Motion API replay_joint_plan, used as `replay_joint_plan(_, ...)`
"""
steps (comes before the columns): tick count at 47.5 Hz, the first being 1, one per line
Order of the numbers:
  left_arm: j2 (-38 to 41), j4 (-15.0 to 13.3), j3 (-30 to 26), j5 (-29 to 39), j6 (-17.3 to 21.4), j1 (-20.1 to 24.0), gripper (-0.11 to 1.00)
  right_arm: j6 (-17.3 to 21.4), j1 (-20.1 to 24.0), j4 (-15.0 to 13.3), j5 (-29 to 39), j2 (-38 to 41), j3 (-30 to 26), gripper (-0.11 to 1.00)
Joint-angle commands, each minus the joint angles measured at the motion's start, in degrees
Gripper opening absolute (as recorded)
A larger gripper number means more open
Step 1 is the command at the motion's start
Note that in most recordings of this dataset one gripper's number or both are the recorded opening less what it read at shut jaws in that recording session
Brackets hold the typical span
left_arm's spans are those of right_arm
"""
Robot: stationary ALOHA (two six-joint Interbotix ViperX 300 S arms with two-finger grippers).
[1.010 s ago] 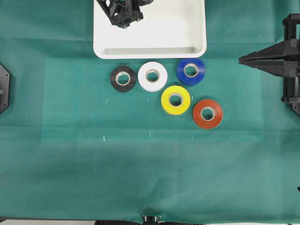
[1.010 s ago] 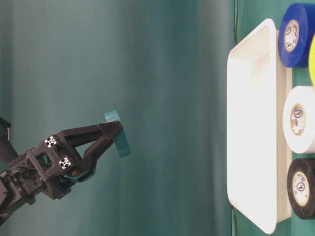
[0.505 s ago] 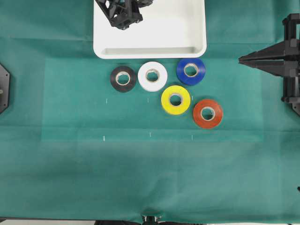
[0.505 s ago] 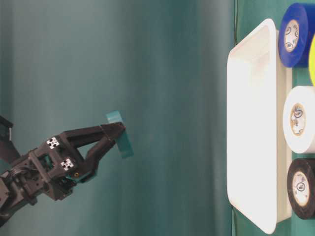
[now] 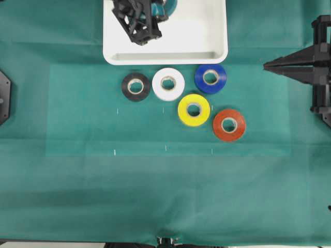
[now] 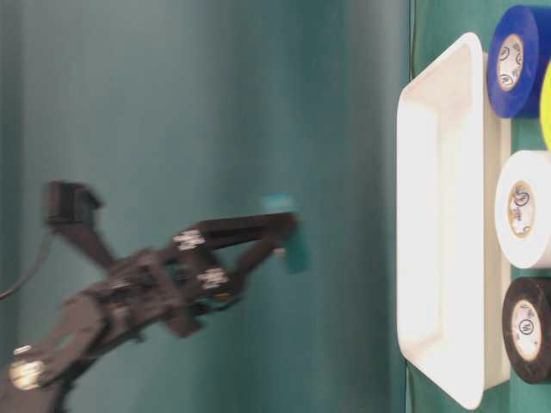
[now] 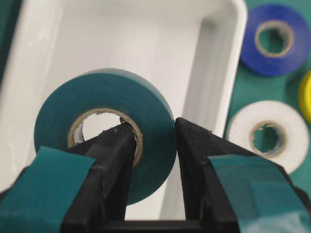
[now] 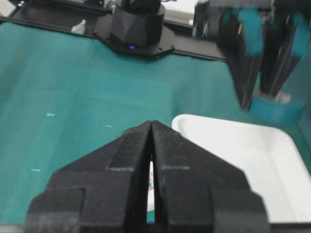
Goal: Pick up the tape from a random location and place it into the white case.
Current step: 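Lower the teal tape roll into the white tray with the left gripper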
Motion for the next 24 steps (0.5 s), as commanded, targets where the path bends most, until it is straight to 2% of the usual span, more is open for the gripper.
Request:
replay_joint_plan(1,1.0,0.2,1.1,-2.3,0.1,0.8,0.23,0.1,-0.2,0.0,-0.4,0.4,-1.7,0.0)
replay_joint_plan(24,8.7,0.0,7.8,-18.0,-0.1,2.8,0.23,-0.2,-0.2,0.0,-0.5,0.9,-1.5,0.0)
